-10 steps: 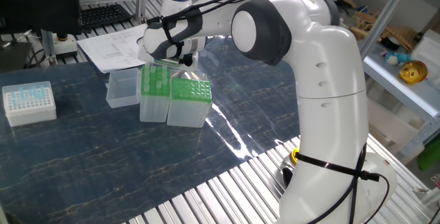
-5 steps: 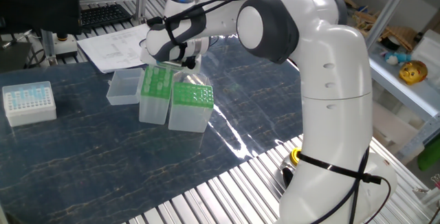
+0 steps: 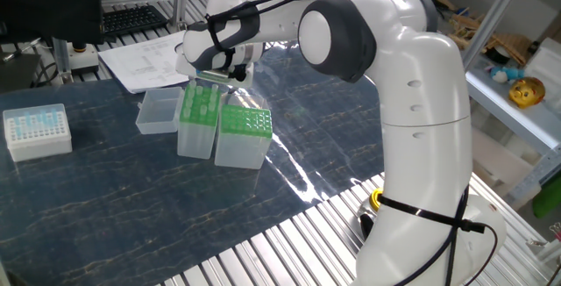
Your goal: Transfer all large pipette tips from one holder to another
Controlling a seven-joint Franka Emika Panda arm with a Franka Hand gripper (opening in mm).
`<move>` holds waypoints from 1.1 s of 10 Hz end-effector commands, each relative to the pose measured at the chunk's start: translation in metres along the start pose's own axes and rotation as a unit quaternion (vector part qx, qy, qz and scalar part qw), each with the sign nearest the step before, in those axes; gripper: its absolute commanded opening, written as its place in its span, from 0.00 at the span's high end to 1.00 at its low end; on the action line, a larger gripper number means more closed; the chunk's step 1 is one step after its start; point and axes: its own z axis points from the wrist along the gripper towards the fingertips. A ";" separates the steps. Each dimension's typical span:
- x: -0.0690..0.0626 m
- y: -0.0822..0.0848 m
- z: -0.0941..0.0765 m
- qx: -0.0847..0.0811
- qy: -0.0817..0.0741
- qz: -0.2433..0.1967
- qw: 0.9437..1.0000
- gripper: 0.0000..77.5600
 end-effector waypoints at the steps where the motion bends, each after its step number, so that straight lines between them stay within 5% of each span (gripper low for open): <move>1: -0.002 0.002 0.005 -0.001 -0.004 0.000 1.000 0.00; 11: -0.005 0.003 0.016 -0.003 -0.009 0.005 1.000 0.00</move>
